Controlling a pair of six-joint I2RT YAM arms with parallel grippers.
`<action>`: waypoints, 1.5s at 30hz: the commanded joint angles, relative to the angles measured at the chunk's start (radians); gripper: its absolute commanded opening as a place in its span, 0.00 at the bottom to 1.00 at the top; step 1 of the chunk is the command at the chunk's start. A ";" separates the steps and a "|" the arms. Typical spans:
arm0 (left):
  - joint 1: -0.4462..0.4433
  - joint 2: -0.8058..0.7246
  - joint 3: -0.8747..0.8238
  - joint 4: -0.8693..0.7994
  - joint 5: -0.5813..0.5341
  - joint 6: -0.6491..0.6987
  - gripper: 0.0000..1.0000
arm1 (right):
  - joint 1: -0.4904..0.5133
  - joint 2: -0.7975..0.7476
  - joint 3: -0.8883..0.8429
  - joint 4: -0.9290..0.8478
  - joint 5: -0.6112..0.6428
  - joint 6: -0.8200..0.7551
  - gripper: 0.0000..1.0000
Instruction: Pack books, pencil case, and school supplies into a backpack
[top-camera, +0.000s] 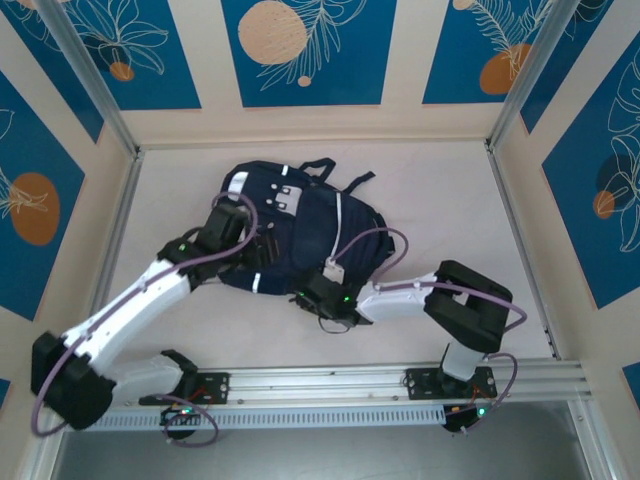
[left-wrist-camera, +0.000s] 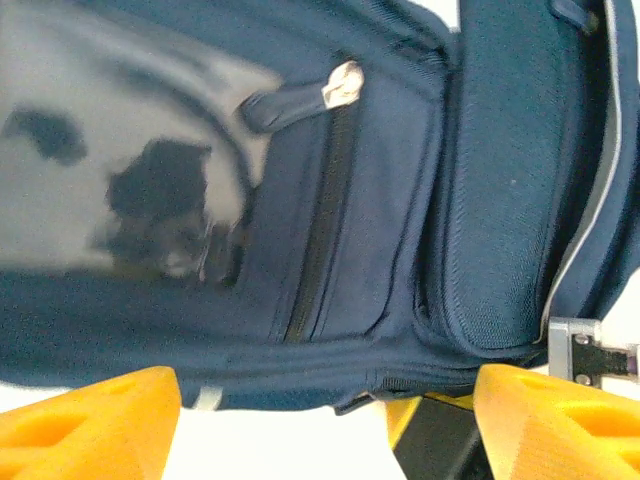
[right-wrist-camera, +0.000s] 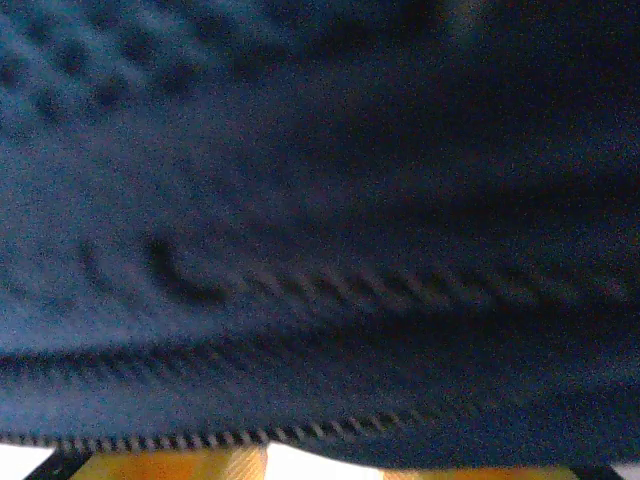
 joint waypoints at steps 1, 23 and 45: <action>0.008 0.091 0.112 -0.035 0.087 0.101 0.72 | -0.034 -0.083 -0.085 0.065 -0.017 -0.057 0.35; -0.067 0.583 0.496 -0.168 0.095 0.211 0.58 | -0.201 -0.675 -0.397 -0.135 0.011 -0.124 0.45; -0.098 0.623 0.491 -0.142 0.148 0.191 0.35 | -0.365 -0.707 -0.424 -0.114 -0.070 -0.200 0.45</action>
